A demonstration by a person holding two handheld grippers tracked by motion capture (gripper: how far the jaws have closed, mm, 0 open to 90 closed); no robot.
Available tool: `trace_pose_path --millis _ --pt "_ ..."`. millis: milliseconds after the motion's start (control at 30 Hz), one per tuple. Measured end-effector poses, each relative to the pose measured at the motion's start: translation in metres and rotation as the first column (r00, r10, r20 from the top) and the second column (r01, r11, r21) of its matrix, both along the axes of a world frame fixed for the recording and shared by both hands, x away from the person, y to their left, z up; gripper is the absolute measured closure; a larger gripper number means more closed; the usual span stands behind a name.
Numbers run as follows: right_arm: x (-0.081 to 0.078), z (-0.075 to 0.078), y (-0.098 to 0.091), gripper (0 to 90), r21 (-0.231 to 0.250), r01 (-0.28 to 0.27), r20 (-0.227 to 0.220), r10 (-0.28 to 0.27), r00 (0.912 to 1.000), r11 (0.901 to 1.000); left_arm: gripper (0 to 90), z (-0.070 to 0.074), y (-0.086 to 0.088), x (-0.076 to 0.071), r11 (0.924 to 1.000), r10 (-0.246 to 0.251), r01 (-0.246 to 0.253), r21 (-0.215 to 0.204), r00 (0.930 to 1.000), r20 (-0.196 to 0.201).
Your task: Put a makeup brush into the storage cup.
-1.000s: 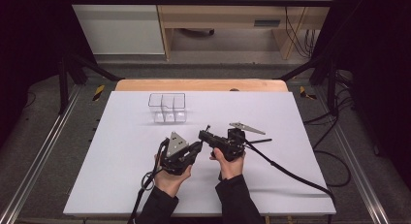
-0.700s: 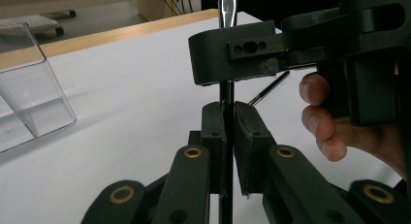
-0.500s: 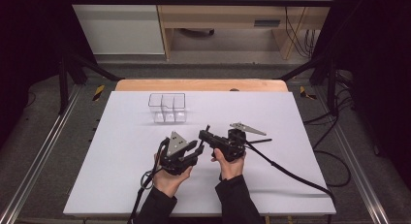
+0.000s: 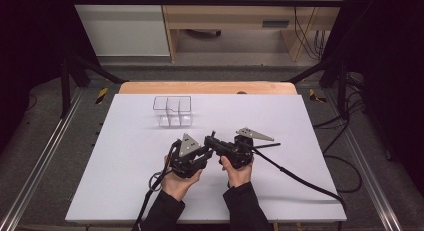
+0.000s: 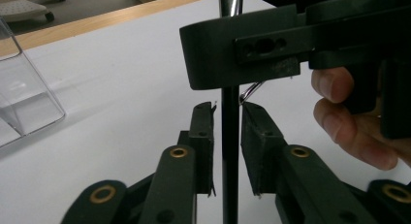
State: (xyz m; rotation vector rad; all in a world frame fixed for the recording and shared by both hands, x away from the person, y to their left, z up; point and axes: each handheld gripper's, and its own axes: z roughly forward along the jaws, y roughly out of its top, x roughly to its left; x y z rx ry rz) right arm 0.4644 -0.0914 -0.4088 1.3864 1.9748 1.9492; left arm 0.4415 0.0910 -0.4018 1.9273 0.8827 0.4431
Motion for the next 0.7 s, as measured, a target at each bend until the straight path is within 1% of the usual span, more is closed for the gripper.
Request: trace_pose_path --millis 100,200,333,400,500,600,667,700 --pt "-0.0004 0.0003 -0.0001 83.9 0.0 -0.003 0.0 0.003 1.0 1.0 81.9 0.0006 -0.0004 -0.0002 1.0 0.004 -0.004 0.008 1.0 0.001" --pt "-0.0007 0.0002 -0.0001 83.9 -0.005 -0.004 0.002 0.004 1.0 1.0 82.6 0.0005 0.0002 0.0009 1.0 0.001 -0.001 0.0 0.9999 -0.013" --pt "-0.0008 0.0 0.0 83.6 -0.006 -0.001 0.001 0.001 1.0 1.0 82.9 0.0006 0.0001 0.0005 1.0 0.006 -0.006 -0.005 0.9999 -0.013" --pt "-0.0013 0.0002 0.0002 82.0 -0.008 0.002 0.011 -0.002 0.9999 1.0 83.0 0.0008 0.0002 0.0 0.9999 0.011 -0.011 -0.007 0.9999 -0.007" --pt "-0.0031 0.0007 -0.0007 73.0 -0.033 0.014 0.028 -0.013 0.9995 0.9994 83.1 0.0019 0.0021 0.0003 0.9998 0.017 -0.017 -0.01 0.9999 -0.004" --pt "-0.0043 0.0024 -0.0017 62.4 -0.039 0.027 0.037 -0.025 0.999 0.9989 83.0 0.0018 0.0046 0.0008 0.9996 0.024 -0.024 -0.016 0.9997 -0.005" --pt "-0.0054 0.004 -0.0024 55.3 -0.04 0.034 0.052 -0.031 0.9982 0.9986 83.1 0.0015 0.0067 0.0011 0.9995 0.027 -0.027 -0.017 0.9996 -0.003" --pt "-0.0063 0.0049 -0.0033 52.1 -0.048 0.042 0.064 -0.039 0.9972 0.9979 83.1 0.0014 0.0077 0.0013 0.9994 0.03 -0.03 -0.018 0.9996 -0.002"
